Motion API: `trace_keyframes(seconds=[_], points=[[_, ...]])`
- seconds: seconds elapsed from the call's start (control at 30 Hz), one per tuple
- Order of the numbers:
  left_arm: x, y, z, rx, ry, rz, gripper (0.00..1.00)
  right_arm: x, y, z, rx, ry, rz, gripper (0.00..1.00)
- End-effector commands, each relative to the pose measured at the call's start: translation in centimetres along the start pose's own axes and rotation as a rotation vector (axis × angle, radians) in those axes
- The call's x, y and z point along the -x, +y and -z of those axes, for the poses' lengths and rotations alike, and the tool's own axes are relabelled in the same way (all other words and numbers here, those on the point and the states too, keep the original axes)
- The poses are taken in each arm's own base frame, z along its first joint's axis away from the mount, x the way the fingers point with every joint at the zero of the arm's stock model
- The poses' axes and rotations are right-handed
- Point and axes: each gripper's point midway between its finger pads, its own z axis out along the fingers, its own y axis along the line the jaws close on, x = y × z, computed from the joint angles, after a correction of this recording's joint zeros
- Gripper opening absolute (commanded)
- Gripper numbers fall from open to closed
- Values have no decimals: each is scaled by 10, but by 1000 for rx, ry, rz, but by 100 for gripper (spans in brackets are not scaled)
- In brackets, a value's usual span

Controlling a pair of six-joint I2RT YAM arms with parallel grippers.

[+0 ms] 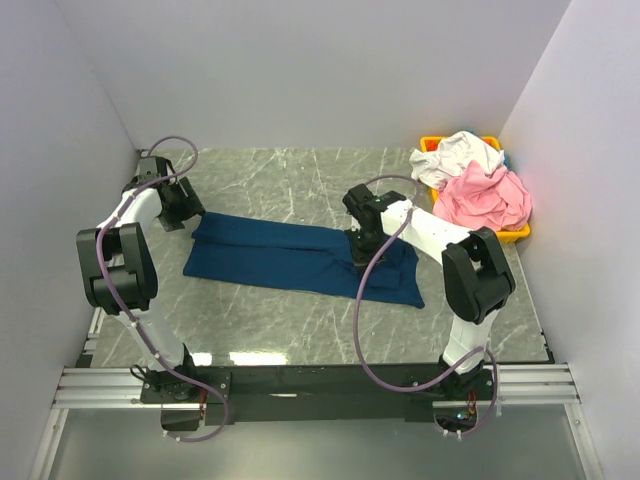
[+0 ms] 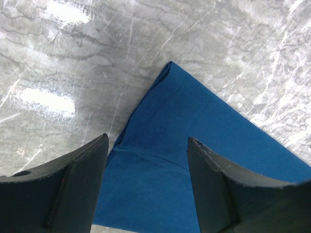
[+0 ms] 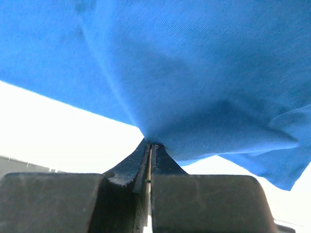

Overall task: Fold and stack the t-shirts
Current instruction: Fold the tshirt

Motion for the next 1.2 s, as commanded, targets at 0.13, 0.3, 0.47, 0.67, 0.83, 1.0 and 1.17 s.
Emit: trace_keyframes(seconds=[0.13, 0.3, 0.47, 0.67, 0.83, 1.0, 1.17], points=[[9, -7, 3, -26, -18, -12, 71, -32, 28, 22, 147, 119, 57, 0], [5, -6, 2, -26, -8, -12, 71, -33, 35, 23, 165, 134, 76, 0], [3, -4, 4, -21, -7, -18, 71, -28, 54, 22, 251, 143, 73, 0], [3, -4, 5, -19, -8, -18, 71, -27, 67, 17, 292, 169, 90, 3], [10, -6, 8, -22, -26, -15, 71, -9, 72, 26, 284, 111, 85, 35], [29, -15, 18, -12, -83, -34, 71, 18, 50, 45, 244, -1, 10, 49], [32, -60, 22, -92, -109, -68, 72, 51, -18, 56, 156, -128, -155, 50]])
